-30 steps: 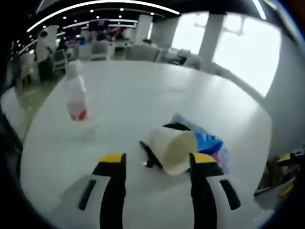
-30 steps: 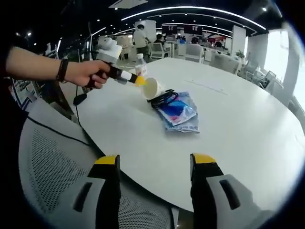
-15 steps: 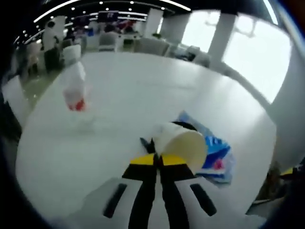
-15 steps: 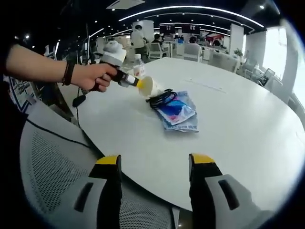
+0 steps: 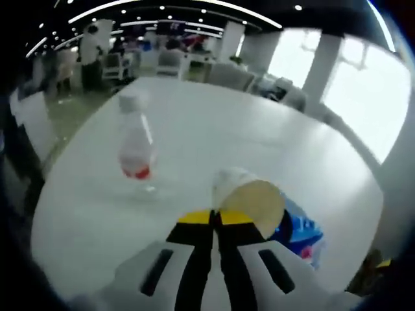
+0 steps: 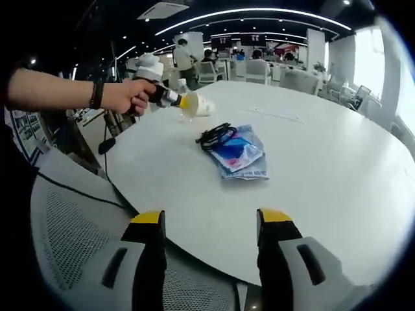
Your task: Arrange the tabletop items into an orderly group along one side of the table until the central work area is clear of visible clutter.
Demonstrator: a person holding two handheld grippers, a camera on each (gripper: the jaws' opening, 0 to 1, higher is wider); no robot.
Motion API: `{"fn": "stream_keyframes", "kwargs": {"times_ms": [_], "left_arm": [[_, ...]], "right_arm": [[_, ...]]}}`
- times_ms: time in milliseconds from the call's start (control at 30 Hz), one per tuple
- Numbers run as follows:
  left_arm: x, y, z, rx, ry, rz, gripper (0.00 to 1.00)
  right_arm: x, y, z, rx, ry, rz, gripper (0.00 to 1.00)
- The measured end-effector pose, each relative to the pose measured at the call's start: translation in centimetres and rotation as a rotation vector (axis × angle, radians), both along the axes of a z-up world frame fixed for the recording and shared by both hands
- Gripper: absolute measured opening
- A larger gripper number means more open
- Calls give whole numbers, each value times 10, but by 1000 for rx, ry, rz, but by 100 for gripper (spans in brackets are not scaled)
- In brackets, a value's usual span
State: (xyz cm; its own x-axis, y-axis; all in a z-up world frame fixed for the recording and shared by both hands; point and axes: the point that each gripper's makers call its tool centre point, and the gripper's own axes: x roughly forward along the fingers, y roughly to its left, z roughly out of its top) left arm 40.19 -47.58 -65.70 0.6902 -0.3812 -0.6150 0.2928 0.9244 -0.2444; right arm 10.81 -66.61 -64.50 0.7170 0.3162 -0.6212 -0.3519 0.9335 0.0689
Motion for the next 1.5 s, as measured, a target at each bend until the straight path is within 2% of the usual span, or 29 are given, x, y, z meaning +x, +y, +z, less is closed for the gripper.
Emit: {"fn": "stream_keyframes", "kwargs": {"times_ms": [67, 500, 700, 1067, 1500], "left_arm": [[6, 7, -3, -1, 16, 31, 0], [26, 25, -8, 10, 45, 99, 0], [36, 28, -15, 26, 47, 101, 0], [42, 31, -30, 58, 76, 124, 0], [49, 28, -30, 51, 88, 139, 2]], "right_arm": [[0, 0, 0, 1, 3, -1, 56], [0, 0, -1, -2, 5, 1, 56], [-1, -1, -2, 0, 10, -4, 57], [-2, -1, -4, 4, 23, -5, 57], [-2, 0, -4, 10, 31, -5, 57]]}}
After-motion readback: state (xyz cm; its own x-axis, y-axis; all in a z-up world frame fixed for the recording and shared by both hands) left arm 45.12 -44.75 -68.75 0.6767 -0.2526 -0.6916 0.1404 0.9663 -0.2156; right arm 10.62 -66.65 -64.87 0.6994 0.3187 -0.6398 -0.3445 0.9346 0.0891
